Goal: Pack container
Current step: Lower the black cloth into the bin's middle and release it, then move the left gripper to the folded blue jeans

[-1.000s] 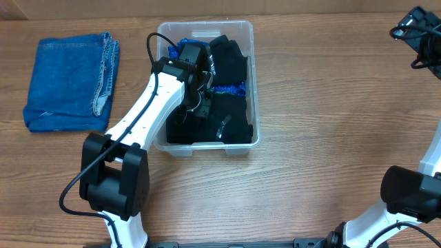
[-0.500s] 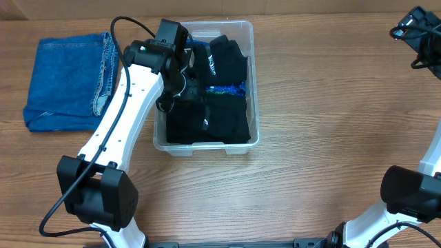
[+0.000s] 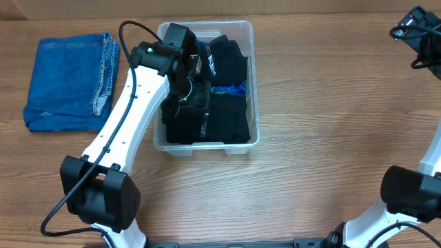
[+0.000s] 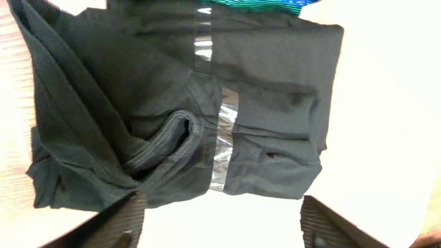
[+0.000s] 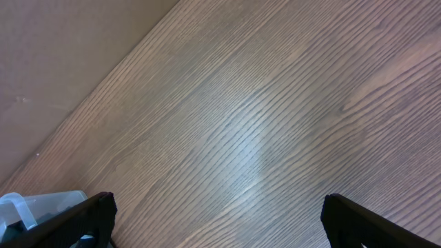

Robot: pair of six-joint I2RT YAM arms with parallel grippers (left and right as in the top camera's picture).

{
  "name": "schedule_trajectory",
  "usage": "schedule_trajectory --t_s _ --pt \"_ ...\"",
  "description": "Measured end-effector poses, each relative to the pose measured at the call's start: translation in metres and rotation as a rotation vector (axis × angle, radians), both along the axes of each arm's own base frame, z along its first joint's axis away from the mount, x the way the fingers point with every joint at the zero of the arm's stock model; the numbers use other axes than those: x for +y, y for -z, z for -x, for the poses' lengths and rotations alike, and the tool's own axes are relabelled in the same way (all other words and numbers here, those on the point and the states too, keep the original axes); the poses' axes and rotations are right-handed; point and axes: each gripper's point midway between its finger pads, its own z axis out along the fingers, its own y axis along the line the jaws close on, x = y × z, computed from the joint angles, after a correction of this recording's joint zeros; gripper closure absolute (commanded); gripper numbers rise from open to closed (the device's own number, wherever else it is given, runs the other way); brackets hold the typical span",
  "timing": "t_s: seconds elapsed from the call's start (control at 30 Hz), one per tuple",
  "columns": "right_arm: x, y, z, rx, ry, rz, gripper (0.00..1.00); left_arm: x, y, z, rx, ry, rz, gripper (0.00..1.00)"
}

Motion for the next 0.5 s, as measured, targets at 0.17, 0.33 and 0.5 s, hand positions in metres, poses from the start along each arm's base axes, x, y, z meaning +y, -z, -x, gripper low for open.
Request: schedule_trajectory --t_s 0.17,0.33,0.5 --pt "0.0 0.0 0.0 -0.001 -0.001 0.0 0.0 0.006 0.001 -0.002 -0.018 0.023 -0.037 0.96" --pt "0.0 0.0 0.0 0.0 -0.001 0.0 0.0 0.021 0.016 -0.011 -0.059 0.019 -0.132 0.96" --pt "0.0 0.0 0.0 -0.001 -0.001 0.0 0.0 0.028 0.059 -0.009 -0.057 0.015 -0.168 0.96"
